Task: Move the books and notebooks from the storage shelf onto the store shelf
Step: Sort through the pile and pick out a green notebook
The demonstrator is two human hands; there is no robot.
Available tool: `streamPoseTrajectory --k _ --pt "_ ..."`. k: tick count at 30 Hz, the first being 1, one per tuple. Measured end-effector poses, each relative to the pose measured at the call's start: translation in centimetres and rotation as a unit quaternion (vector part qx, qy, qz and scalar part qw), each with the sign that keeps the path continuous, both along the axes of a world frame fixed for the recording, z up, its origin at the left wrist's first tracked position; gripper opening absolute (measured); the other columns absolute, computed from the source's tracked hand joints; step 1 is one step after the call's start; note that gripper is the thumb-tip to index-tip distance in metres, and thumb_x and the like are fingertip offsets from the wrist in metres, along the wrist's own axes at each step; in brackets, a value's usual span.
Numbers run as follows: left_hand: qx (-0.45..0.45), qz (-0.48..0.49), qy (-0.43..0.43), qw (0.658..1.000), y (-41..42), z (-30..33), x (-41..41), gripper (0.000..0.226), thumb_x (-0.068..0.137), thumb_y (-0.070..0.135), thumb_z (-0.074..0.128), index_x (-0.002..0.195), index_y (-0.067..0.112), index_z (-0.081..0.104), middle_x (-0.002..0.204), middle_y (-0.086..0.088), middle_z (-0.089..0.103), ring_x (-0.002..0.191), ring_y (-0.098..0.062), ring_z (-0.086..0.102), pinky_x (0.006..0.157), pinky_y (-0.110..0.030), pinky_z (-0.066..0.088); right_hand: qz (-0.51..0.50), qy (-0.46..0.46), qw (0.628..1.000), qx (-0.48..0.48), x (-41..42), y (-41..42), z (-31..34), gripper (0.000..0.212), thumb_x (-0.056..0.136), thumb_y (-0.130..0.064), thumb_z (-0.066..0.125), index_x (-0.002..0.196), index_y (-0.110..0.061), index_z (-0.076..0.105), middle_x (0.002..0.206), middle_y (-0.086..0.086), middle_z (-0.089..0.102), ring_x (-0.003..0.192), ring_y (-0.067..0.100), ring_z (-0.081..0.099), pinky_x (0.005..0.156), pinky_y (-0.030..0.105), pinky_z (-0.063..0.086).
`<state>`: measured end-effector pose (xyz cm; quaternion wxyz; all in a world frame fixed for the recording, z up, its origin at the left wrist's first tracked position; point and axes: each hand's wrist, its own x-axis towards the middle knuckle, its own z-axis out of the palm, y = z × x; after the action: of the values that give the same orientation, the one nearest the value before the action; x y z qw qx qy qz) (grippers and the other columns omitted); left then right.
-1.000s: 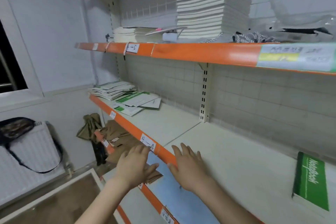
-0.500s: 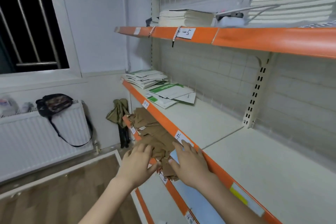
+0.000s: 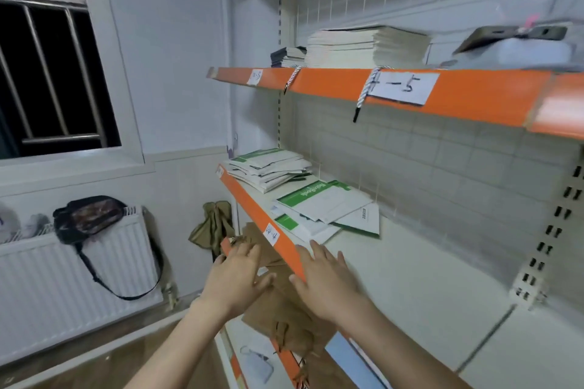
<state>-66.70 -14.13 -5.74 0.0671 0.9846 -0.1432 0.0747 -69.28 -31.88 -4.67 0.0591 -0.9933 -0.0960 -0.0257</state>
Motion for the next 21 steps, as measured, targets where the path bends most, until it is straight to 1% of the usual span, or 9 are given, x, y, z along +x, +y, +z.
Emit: streamPoseTrajectory --k 5,11,16,19,21 --pt "-0.007 -0.007 -0.013 1.0 0.3 1.4 6.0 0.063 0.092 0.057 0.041 0.143 0.021 0.03 0.145 0.001 0.036 0.135 -0.018 0.034 0.109 -0.04 0.031 -0.011 -0.017 1.0 -0.008 6.4 0.2 1.0 0.06 0.099 -0.043 0.032 0.151 -0.017 0.015 0.158 0.013 0.013 0.145 0.027 0.013 0.117 0.05 0.01" --pt "-0.023 -0.018 0.001 1.0 0.2 1.3 10.8 0.059 0.092 0.056 0.039 0.14 0.022 0.034 0.145 0.003 0.036 0.135 -0.017 0.033 0.107 -0.04 0.032 -0.034 -0.018 0.999 -0.011 10.4 -0.2 1.0 0.059 0.099 -0.043 0.033 0.15 -0.019 0.015 0.157 0.011 0.016 0.144 0.026 0.016 0.115 0.05 0.012" --pt "-0.034 -0.055 -0.005 0.998 -0.4 1.1 14.3 0.062 0.093 0.054 0.04 0.144 0.021 0.031 0.147 0.0 0.035 0.137 -0.019 0.032 0.111 -0.042 0.03 -0.072 -0.015 0.997 -0.013 12.6 -0.6 1.3 0.059 0.099 -0.043 0.033 0.15 -0.02 0.016 0.155 0.009 0.02 0.143 0.026 0.019 0.115 0.049 0.014" --pt "-0.038 -0.083 -0.002 0.996 -0.9 1.1 16.8 0.064 0.092 0.055 0.041 0.144 0.02 0.03 0.15 0.0 0.032 0.138 -0.019 0.03 0.111 -0.046 0.029 -0.102 -0.009 0.995 -0.018 13.8 -0.5 1.4 0.059 0.1 -0.043 0.033 0.151 -0.019 0.015 0.156 0.009 0.018 0.143 0.027 0.018 0.115 0.049 0.013" --pt "-0.043 -0.109 -0.004 0.993 -1.3 1.2 18.7 0.063 0.092 0.055 0.041 0.144 0.02 0.031 0.15 0.0 0.032 0.138 -0.02 0.031 0.111 -0.045 0.029 -0.128 -0.011 0.992 -0.011 14.8 -0.5 1.5 0.059 0.1 -0.043 0.031 0.151 -0.019 0.014 0.157 0.01 0.017 0.144 0.026 0.017 0.116 0.049 0.013"
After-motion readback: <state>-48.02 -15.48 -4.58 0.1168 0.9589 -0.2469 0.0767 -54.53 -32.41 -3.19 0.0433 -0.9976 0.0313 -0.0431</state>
